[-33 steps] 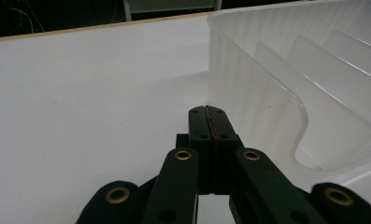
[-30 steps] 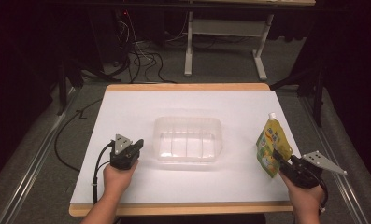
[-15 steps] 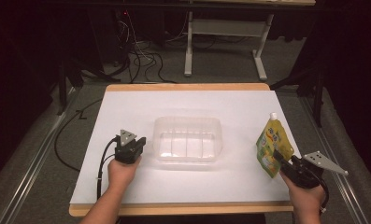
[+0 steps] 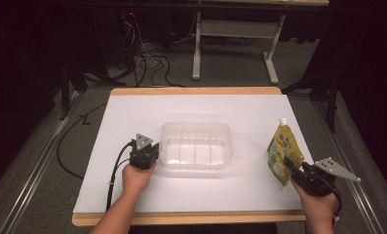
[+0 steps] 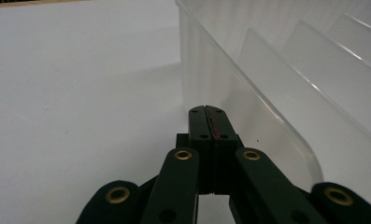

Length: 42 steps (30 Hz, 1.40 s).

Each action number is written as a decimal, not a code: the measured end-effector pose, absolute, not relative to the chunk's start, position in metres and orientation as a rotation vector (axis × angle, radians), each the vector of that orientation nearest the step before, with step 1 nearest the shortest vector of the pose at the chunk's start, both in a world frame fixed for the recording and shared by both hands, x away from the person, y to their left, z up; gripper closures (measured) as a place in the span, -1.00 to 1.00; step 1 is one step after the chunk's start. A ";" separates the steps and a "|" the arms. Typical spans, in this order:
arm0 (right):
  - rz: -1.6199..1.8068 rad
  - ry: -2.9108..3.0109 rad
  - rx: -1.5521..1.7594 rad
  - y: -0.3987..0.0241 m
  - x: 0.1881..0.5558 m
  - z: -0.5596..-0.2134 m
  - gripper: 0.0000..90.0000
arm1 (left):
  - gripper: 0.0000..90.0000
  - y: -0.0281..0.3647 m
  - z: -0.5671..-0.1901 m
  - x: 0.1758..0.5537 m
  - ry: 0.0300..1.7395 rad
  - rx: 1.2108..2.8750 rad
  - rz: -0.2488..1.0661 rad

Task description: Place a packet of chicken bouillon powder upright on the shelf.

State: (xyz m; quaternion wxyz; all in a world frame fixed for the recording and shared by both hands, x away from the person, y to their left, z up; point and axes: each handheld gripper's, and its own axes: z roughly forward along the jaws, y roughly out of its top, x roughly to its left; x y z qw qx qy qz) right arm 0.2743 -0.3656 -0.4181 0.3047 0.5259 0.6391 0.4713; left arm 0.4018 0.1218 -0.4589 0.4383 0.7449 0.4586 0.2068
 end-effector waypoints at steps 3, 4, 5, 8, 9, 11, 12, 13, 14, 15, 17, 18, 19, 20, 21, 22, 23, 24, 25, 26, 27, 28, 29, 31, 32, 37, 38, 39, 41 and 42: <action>1.250 1.694 1.390 -0.367 0.274 -0.418 0.51 | 1.00 0.121 -0.460 0.400 1.123 1.852 0.508; 1.249 1.695 1.391 -0.367 0.274 -0.418 0.50 | 1.00 0.121 -0.460 0.399 1.115 1.855 0.504; 1.248 1.696 1.389 -0.367 0.274 -0.418 0.51 | 1.00 0.120 -0.460 0.398 1.110 1.848 0.501; 1.243 1.688 1.402 -0.366 0.274 -0.418 0.56 | 1.00 0.117 -0.458 0.397 1.095 1.839 0.485; 1.236 1.685 1.407 -0.366 0.275 -0.417 0.59 | 1.00 0.115 -0.458 0.397 1.086 1.844 0.485; 1.220 1.677 1.417 -0.366 0.275 -0.416 0.65 | 1.00 0.111 -0.458 0.397 1.069 1.853 0.494; 1.212 1.673 1.418 -0.366 0.275 -0.416 0.69 | 1.00 0.110 -0.458 0.397 1.069 1.851 0.486; 1.204 1.660 1.425 -0.366 0.275 -0.415 0.74 | 1.00 0.110 -0.457 0.396 1.068 1.847 0.477; 1.193 1.655 1.427 -0.367 0.275 -0.415 0.78 | 1.00 0.109 -0.457 0.395 1.066 1.844 0.472; 1.191 1.652 1.425 -0.368 0.275 -0.415 0.80 | 1.00 0.108 -0.456 0.394 1.060 1.846 0.466; 1.190 1.638 1.426 -0.370 0.275 -0.415 0.86 | 1.00 0.107 -0.455 0.390 1.044 1.851 0.463; 1.184 1.638 1.421 -0.370 0.275 -0.415 0.90 | 1.00 0.106 -0.454 0.388 1.037 1.855 0.463; 1.179 1.631 1.424 -0.371 0.276 -0.414 0.93 | 1.00 0.106 -0.454 0.386 1.032 1.857 0.461; 1.173 1.632 1.419 -0.371 0.276 -0.414 0.96 | 1.00 0.106 -0.453 0.385 1.029 1.854 0.461; 1.166 1.632 1.414 -0.371 0.276 -0.414 0.99 | 0.99 0.106 -0.452 0.385 1.029 1.853 0.462; 1.163 1.634 1.415 -0.372 0.277 -0.414 1.00 | 0.93 0.107 -0.452 0.385 1.031 1.851 0.460; 1.163 1.632 1.416 -0.372 0.277 -0.414 1.00 | 0.89 0.108 -0.452 0.386 1.032 1.848 0.452; 1.158 1.629 1.416 -0.373 0.278 -0.413 1.00 | 0.87 0.109 -0.452 0.387 1.031 1.845 0.448; 1.159 1.626 1.416 -0.373 0.278 -0.413 1.00 | 0.85 0.110 -0.452 0.387 1.030 1.844 0.450; 1.161 1.628 1.413 -0.374 0.279 -0.413 1.00 | 0.82 0.111 -0.452 0.387 1.029 1.844 0.450; 1.158 1.625 1.414 -0.374 0.279 -0.413 1.00 | 0.77 0.111 -0.452 0.387 1.033 1.844 0.455; 1.162 1.620 1.416 -0.375 0.279 -0.412 1.00 | 0.71 0.111 -0.452 0.387 1.038 1.842 0.461; 1.170 1.617 1.419 -0.375 0.279 -0.412 1.00 | 0.65 0.113 -0.452 0.387 1.043 1.839 0.461; 1.196 1.607 1.426 -0.377 0.280 -0.411 1.00 | 0.61 0.115 -0.452 0.387 1.048 1.829 0.462; 1.201 1.605 1.427 -0.377 0.280 -0.411 1.00 | 0.59 0.117 -0.451 0.387 1.050 1.821 0.465; 1.232 1.577 1.410 -0.373 0.277 -0.403 1.00 | 0.36 0.125 -0.450 0.385 1.071 1.792 0.489; 1.246 1.574 1.404 -0.373 0.277 -0.402 1.00 | 0.35 0.127 -0.449 0.385 1.070 1.781 0.484; 1.259 1.571 1.403 -0.372 0.276 -0.400 1.00 | 0.34 0.128 -0.448 0.384 1.067 1.773 0.488; 1.267 1.562 1.393 -0.369 0.276 -0.397 1.00 | 0.29 0.131 -0.447 0.381 1.054 1.769 0.514; 1.272 1.561 1.391 -0.368 0.276 -0.396 1.00 | 0.28 0.132 -0.446 0.379 1.047 1.773 0.525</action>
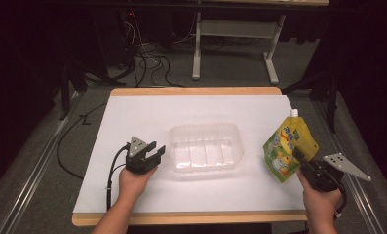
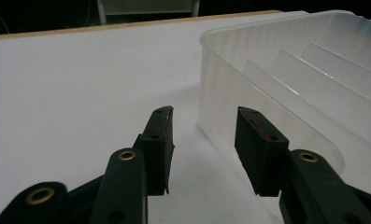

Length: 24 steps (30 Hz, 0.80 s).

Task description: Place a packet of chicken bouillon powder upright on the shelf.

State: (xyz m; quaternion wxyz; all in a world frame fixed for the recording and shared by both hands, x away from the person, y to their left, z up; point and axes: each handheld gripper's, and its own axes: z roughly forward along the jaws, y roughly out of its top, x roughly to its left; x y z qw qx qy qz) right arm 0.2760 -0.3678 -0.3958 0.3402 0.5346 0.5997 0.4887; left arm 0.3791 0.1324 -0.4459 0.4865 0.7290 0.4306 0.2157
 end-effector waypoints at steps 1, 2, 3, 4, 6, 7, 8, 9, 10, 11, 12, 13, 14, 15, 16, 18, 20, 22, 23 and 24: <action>1.277 1.558 1.386 -0.366 0.276 -0.394 1.00 | 0.25 0.133 -0.445 0.377 1.040 1.781 0.533; 1.281 1.554 1.383 -0.365 0.277 -0.393 1.00 | 0.21 0.134 -0.445 0.375 1.031 1.788 0.548; 1.288 1.550 1.380 -0.364 0.277 -0.391 1.00 | 0.17 0.135 -0.444 0.373 1.023 1.796 0.561; 1.294 1.548 1.377 -0.363 0.279 -0.390 1.00 | 0.16 0.137 -0.443 0.371 1.014 1.801 0.570; 1.310 1.543 1.376 -0.360 0.281 -0.387 1.00 | 0.15 0.141 -0.440 0.365 1.001 1.789 0.559; 1.321 1.542 1.372 -0.358 0.282 -0.385 1.00 | 0.14 0.142 -0.438 0.362 0.991 1.786 0.566; 1.328 1.543 1.369 -0.357 0.283 -0.384 1.00 | 0.12 0.143 -0.434 0.358 0.985 1.789 0.580; 1.336 1.541 1.366 -0.355 0.284 -0.383 1.00 | 0.10 0.143 -0.434 0.358 0.985 1.789 0.580; 1.341 1.542 1.358 -0.353 0.285 -0.381 1.00 | 0.10 0.149 -0.427 0.350 0.988 1.766 0.537; 1.348 1.545 1.349 -0.350 0.287 -0.379 1.00 | 0.08 0.151 -0.425 0.346 0.981 1.757 0.527; 1.347 1.544 1.339 -0.348 0.288 -0.377 1.00 | 0.06 0.152 -0.425 0.344 0.974 1.759 0.532; 1.352 1.539 1.338 -0.346 0.289 -0.376 1.00 | 0.05 0.153 -0.425 0.340 0.964 1.762 0.542; 1.352 1.539 1.338 -0.346 0.289 -0.376 1.00 | 0.04 0.153 -0.425 0.340 0.964 1.762 0.542; 1.364 1.538 1.324 -0.341 0.291 -0.371 1.00 | 0.03 0.154 -0.430 0.337 0.954 1.746 0.533; 1.364 1.538 1.319 -0.339 0.292 -0.370 1.00 | 0.02 0.153 -0.431 0.337 0.954 1.746 0.526; 1.373 1.538 1.305 -0.335 0.293 -0.366 1.00 | -0.01 0.149 -0.434 0.338 0.946 1.764 0.514; 1.378 1.539 1.289 -0.330 0.295 -0.361 1.00 | -0.02 0.146 -0.435 0.338 0.925 1.775 0.520; 1.388 1.539 1.279 -0.325 0.296 -0.357 1.00 | -0.01 0.142 -0.435 0.337 0.906 1.788 0.532; 1.393 1.546 1.274 -0.322 0.297 -0.355 1.00 | -0.02 0.140 -0.435 0.336 0.888 1.787 0.523; 1.395 1.547 1.269 -0.319 0.299 -0.353 1.00 | -0.03 0.137 -0.434 0.335 0.870 1.790 0.525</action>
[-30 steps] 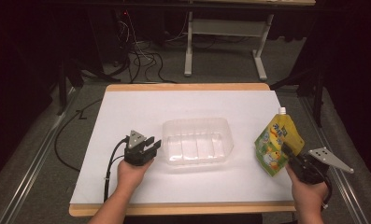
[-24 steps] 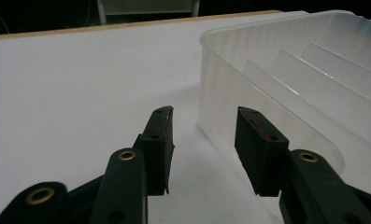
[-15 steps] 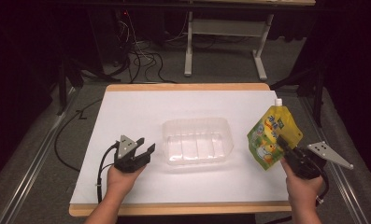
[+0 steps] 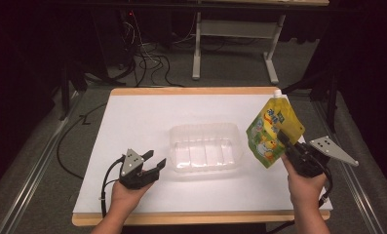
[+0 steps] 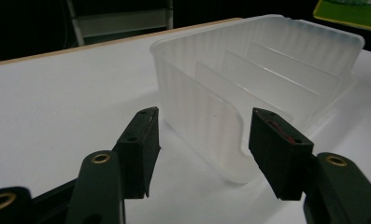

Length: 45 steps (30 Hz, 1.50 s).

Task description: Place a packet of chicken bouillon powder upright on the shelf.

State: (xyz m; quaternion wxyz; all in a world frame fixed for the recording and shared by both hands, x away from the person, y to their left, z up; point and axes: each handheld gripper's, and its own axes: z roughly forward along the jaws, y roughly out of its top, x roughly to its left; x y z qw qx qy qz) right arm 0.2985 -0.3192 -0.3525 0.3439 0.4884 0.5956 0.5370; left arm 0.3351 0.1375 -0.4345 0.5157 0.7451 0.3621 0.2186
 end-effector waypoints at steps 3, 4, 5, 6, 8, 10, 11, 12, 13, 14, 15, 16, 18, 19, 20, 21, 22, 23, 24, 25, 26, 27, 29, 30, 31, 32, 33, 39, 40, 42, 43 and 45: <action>1.410 1.549 1.250 -0.311 0.302 -0.346 1.00 | -0.07 0.135 -0.434 0.335 0.854 1.791 0.526; 1.414 1.549 1.240 -0.308 0.304 -0.342 1.00 | -0.08 0.134 -0.434 0.335 0.850 1.784 0.527; 1.415 1.549 1.238 -0.305 0.305 -0.341 1.00 | -0.10 0.134 -0.434 0.335 0.854 1.780 0.526; 1.427 1.552 1.230 -0.303 0.306 -0.338 1.00 | -0.14 0.134 -0.434 0.336 0.857 1.775 0.525; 1.443 1.557 1.221 -0.296 0.308 -0.334 1.00 | -0.16 0.133 -0.434 0.337 0.858 1.764 0.515; 1.455 1.564 1.207 -0.289 0.310 -0.330 1.00 | -0.16 0.132 -0.434 0.337 0.854 1.762 0.511; 1.458 1.570 1.196 -0.285 0.312 -0.328 1.00 | -0.17 0.131 -0.434 0.337 0.852 1.766 0.515; 1.458 1.571 1.195 -0.282 0.312 -0.328 1.00 | -0.17 0.130 -0.435 0.337 0.848 1.767 0.519; 1.461 1.575 1.188 -0.279 0.314 -0.327 1.00 | -0.19 0.129 -0.435 0.337 0.845 1.773 0.525; 1.466 1.579 1.186 -0.275 0.315 -0.327 1.00 | -0.21 0.128 -0.435 0.337 0.848 1.774 0.523; 1.469 1.584 1.184 -0.272 0.316 -0.326 1.00 | -0.23 0.126 -0.436 0.338 0.848 1.775 0.518; 1.470 1.585 1.181 -0.269 0.317 -0.327 1.00 | -0.23 0.124 -0.437 0.338 0.850 1.775 0.513; 1.469 1.591 1.180 -0.263 0.319 -0.328 1.00 | -0.20 0.120 -0.438 0.338 0.837 1.789 0.517; 1.472 1.593 1.182 -0.261 0.321 -0.329 1.00 | -0.20 0.118 -0.438 0.338 0.835 1.790 0.518; 1.476 1.595 1.183 -0.259 0.321 -0.329 1.00 | -0.19 0.116 -0.439 0.337 0.830 1.798 0.519; 1.474 1.600 1.180 -0.256 0.322 -0.330 1.00 | -0.20 0.113 -0.439 0.337 0.827 1.801 0.519; 1.472 1.604 1.181 -0.254 0.323 -0.331 1.00 | -0.20 0.111 -0.440 0.337 0.824 1.807 0.522; 1.472 1.609 1.174 -0.252 0.324 -0.332 1.00 | -0.20 0.109 -0.441 0.337 0.827 1.810 0.527; 1.470 1.612 1.175 -0.249 0.325 -0.333 1.00 | -0.20 0.108 -0.442 0.338 0.827 1.812 0.526; 1.471 1.616 1.170 -0.247 0.327 -0.334 1.00 | -0.20 0.106 -0.442 0.339 0.830 1.813 0.530; 1.471 1.617 1.179 -0.245 0.328 -0.335 1.00 | -0.20 0.104 -0.443 0.340 0.833 1.816 0.531; 1.471 1.623 1.175 -0.243 0.329 -0.336 1.00 | -0.20 0.102 -0.444 0.341 0.839 1.820 0.532; 1.465 1.630 1.185 -0.238 0.332 -0.339 1.00 | -0.19 0.099 -0.446 0.345 0.852 1.822 0.539; 1.461 1.635 1.178 -0.237 0.333 -0.340 1.00 | -0.17 0.098 -0.447 0.346 0.853 1.829 0.538; 1.462 1.635 1.186 -0.234 0.334 -0.341 1.00 | -0.13 0.097 -0.449 0.348 0.856 1.835 0.543; 1.467 1.639 1.189 -0.231 0.335 -0.342 1.00 | -0.11 0.095 -0.451 0.348 0.860 1.842 0.551; 1.466 1.642 1.189 -0.228 0.336 -0.344 1.00 | -0.09 0.094 -0.452 0.349 0.862 1.848 0.552; 1.446 1.662 1.189 -0.212 0.343 -0.351 1.00 | 0.10 0.091 -0.455 0.353 0.866 1.845 0.580; 1.441 1.664 1.190 -0.210 0.345 -0.352 1.00 | 0.13 0.091 -0.455 0.354 0.867 1.846 0.583; 1.432 1.663 1.194 -0.207 0.347 -0.353 1.00 | 0.22 0.091 -0.456 0.356 0.877 1.849 0.588; 1.426 1.663 1.199 -0.205 0.348 -0.354 1.00 | 0.24 0.091 -0.457 0.357 0.881 1.850 0.588; 1.417 1.661 1.203 -0.202 0.350 -0.356 1.00 | 0.29 0.092 -0.457 0.359 0.883 1.848 0.596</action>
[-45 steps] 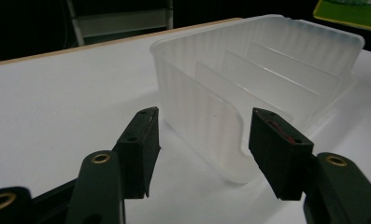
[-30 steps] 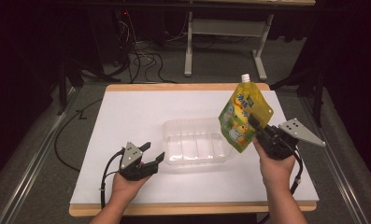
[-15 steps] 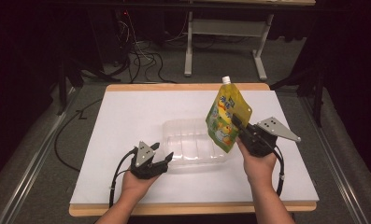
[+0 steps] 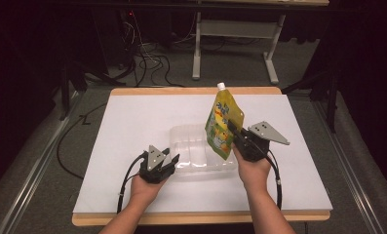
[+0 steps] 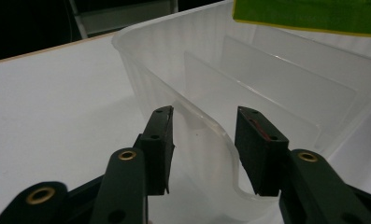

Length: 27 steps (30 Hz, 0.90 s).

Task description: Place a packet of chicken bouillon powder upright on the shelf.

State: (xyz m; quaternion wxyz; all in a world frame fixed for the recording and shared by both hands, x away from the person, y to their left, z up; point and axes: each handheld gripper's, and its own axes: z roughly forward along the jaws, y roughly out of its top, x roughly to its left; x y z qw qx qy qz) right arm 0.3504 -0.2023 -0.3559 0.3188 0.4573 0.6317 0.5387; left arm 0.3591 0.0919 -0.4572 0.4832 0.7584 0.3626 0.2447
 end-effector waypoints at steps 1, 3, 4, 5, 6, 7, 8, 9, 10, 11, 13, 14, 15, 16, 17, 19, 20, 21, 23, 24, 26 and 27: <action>1.407 1.663 1.208 -0.201 0.351 -0.357 1.00 | 0.34 0.092 -0.457 0.360 0.885 1.848 0.596; 1.390 1.662 1.212 -0.199 0.353 -0.359 1.00 | 0.35 0.093 -0.457 0.361 0.885 1.847 0.589; 1.390 1.660 1.219 -0.198 0.354 -0.360 1.00 | 0.36 0.092 -0.457 0.362 0.880 1.850 0.604; 1.386 1.661 1.221 -0.197 0.354 -0.362 1.00 | 0.37 0.092 -0.457 0.362 0.878 1.854 0.610; 1.382 1.661 1.224 -0.196 0.355 -0.362 1.00 | 0.38 0.092 -0.457 0.363 0.877 1.854 0.613; 1.379 1.665 1.228 -0.195 0.356 -0.364 1.00 | 0.38 0.092 -0.457 0.363 0.875 1.854 0.610; 1.380 1.666 1.232 -0.194 0.356 -0.365 1.00 | 0.39 0.093 -0.458 0.364 0.873 1.853 0.609; 1.373 1.665 1.234 -0.193 0.357 -0.366 1.00 | 0.39 0.093 -0.458 0.365 0.874 1.852 0.607; 1.372 1.664 1.242 -0.193 0.357 -0.366 1.00 | 0.39 0.093 -0.458 0.365 0.874 1.852 0.606; 1.369 1.662 1.244 -0.192 0.358 -0.367 1.00 | 0.39 0.093 -0.458 0.365 0.872 1.853 0.607; 1.363 1.659 1.245 -0.192 0.359 -0.368 1.00 | 0.39 0.093 -0.457 0.365 0.870 1.856 0.605; 1.364 1.658 1.250 -0.191 0.359 -0.369 1.00 | 0.39 0.093 -0.457 0.365 0.870 1.857 0.604; 1.363 1.658 1.252 -0.192 0.360 -0.369 1.00 | 0.39 0.093 -0.457 0.365 0.869 1.858 0.605; 1.361 1.656 1.253 -0.191 0.360 -0.370 1.00 | 0.40 0.093 -0.457 0.365 0.869 1.859 0.605; 1.359 1.656 1.253 -0.191 0.360 -0.370 1.00 | 0.40 0.093 -0.457 0.365 0.870 1.859 0.606; 1.361 1.656 1.255 -0.190 0.360 -0.371 1.00 | 0.41 0.093 -0.457 0.365 0.872 1.858 0.604; 1.363 1.656 1.255 -0.189 0.360 -0.372 1.00 | 0.41 0.093 -0.457 0.365 0.873 1.858 0.604; 1.363 1.657 1.253 -0.189 0.360 -0.372 1.00 | 0.41 0.093 -0.457 0.365 0.873 1.858 0.604; 1.361 1.657 1.250 -0.188 0.361 -0.373 1.00 | 0.41 0.093 -0.457 0.365 0.874 1.858 0.604; 1.360 1.657 1.252 -0.187 0.361 -0.374 1.00 | 0.42 0.093 -0.457 0.364 0.875 1.858 0.600; 1.362 1.653 1.251 -0.187 0.361 -0.375 1.00 | 0.42 0.093 -0.457 0.365 0.877 1.856 0.602; 1.361 1.655 1.248 -0.187 0.361 -0.376 1.00 | 0.42 0.094 -0.457 0.365 0.878 1.855 0.600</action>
